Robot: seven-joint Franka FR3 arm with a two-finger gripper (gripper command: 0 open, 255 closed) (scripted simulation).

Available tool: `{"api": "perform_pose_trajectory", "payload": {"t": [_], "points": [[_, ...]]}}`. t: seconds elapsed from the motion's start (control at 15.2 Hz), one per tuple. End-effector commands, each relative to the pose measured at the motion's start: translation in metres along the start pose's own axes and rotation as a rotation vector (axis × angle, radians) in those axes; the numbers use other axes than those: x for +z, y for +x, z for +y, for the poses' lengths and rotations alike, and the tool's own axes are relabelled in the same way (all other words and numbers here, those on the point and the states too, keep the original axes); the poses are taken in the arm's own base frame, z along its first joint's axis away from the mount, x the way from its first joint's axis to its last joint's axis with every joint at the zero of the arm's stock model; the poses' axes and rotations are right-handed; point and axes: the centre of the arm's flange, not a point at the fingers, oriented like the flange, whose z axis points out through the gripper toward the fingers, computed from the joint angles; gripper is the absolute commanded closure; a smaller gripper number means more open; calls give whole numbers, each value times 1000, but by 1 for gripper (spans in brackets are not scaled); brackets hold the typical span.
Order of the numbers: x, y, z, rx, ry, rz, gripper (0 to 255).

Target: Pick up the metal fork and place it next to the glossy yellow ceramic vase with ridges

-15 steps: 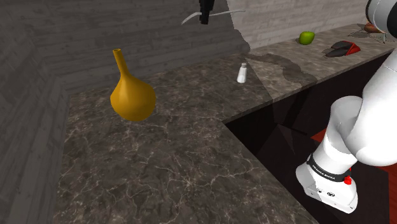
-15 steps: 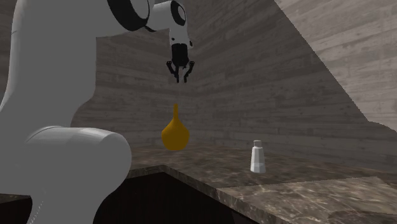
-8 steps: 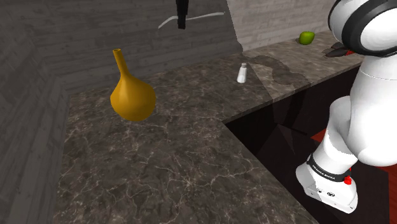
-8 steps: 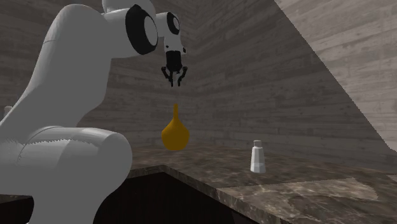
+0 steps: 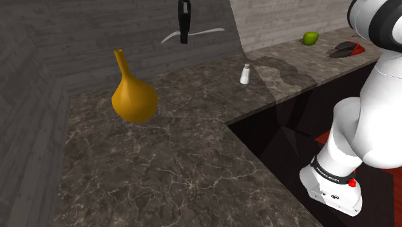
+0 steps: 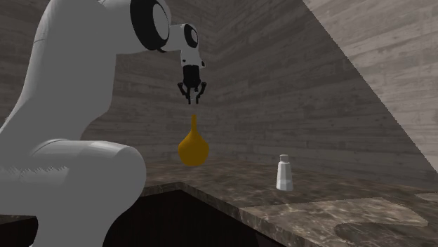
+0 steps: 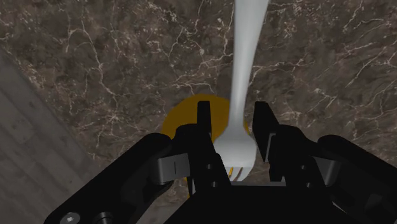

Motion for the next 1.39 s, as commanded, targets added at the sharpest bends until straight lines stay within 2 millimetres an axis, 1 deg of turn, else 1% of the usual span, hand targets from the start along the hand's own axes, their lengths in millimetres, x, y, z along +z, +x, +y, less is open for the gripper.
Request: {"api": "perform_pose_trajectory", "payload": {"t": [0.0,1.32], "points": [[10,-3,-1,0,0,1,255],[115,-15,-12,0,0,1,255]]}}
